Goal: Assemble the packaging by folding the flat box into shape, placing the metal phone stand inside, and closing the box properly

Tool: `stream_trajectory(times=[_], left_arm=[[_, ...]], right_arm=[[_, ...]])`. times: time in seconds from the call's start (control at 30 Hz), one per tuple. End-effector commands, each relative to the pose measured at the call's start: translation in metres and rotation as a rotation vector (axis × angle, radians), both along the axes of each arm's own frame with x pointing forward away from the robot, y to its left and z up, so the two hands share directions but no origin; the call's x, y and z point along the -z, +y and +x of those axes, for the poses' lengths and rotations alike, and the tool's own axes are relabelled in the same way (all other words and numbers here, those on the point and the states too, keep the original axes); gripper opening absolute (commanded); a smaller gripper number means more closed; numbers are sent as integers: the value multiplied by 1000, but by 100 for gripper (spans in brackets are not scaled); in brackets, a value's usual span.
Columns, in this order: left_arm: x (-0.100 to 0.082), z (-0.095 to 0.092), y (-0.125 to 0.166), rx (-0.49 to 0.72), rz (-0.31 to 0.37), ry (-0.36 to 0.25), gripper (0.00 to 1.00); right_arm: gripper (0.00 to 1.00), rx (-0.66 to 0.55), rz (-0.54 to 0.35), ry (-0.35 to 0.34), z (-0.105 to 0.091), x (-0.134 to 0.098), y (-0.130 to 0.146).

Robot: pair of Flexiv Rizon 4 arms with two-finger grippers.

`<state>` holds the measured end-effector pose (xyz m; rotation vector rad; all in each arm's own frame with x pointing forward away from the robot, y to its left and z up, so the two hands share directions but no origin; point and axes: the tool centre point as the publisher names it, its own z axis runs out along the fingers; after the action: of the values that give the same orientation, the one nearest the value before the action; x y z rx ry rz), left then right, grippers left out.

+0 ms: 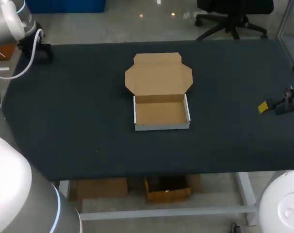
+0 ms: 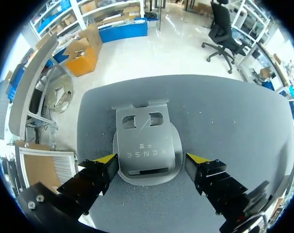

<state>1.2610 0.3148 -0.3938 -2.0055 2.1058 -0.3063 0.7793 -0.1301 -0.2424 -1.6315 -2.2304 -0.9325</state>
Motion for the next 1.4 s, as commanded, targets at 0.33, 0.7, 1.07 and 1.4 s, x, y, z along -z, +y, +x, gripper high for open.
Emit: stream_trajectory(times=[0.33,0.7,1.07,1.4], left_arm=[[5,19,4,-25,4,228,100],[3,23,4,-36,8,214,97],[5,27,6,-51,13,210,88],[9,30,10,-61,16,221,70]], right_arm=[[100,-2,1,2,-1,-2,-1],[100,-2,1,2,-1,-2,-1],[100,-2,1,2,-1,-2,-1],[100,-2,1,2,-1,-2,-1]])
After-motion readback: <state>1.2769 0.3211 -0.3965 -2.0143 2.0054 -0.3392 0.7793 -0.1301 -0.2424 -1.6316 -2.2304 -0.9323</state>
